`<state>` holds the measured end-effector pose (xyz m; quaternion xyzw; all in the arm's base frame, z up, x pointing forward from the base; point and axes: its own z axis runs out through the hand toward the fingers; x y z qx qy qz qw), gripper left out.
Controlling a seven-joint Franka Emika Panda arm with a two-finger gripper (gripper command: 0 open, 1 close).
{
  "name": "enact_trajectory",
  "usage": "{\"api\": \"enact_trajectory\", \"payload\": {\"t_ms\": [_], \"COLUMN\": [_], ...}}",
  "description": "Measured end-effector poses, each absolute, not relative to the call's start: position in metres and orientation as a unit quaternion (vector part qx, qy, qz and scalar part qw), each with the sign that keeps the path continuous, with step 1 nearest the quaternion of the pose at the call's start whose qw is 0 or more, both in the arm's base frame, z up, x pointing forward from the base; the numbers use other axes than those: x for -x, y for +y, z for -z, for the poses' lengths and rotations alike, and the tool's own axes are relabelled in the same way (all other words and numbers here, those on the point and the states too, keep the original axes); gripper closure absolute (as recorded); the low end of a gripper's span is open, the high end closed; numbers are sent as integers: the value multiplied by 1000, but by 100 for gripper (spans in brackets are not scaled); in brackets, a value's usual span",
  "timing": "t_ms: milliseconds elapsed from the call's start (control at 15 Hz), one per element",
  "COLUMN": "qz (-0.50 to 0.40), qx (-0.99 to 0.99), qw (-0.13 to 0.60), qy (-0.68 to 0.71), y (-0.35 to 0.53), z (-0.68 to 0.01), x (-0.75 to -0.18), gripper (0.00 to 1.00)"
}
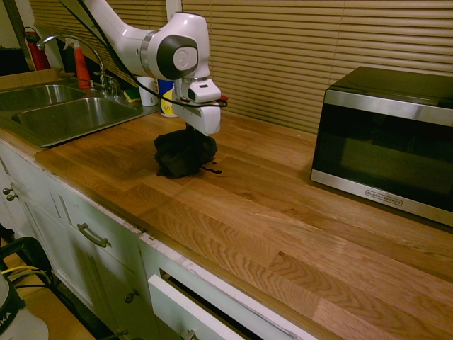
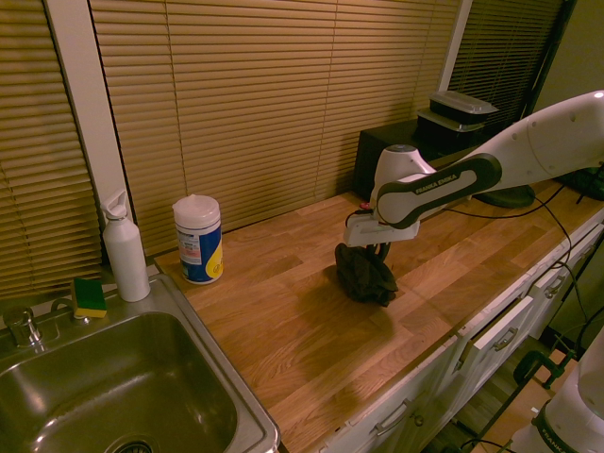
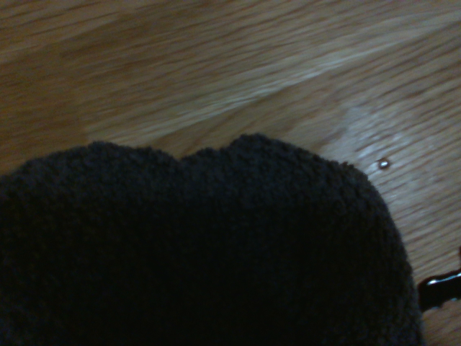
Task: Clear the spill
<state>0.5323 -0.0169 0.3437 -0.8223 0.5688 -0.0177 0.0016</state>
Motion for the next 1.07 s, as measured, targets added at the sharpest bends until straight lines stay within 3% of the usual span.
{"api": "enact_trajectory", "payload": {"t_ms": [733,1067], "qz": [37,73], "qx": [760,770], "qw": [-17,-16], "qy": [649,634], "y": [-149,-102], "z": [-346,-391], "x": [-512,-510], "gripper": [100,100]}}
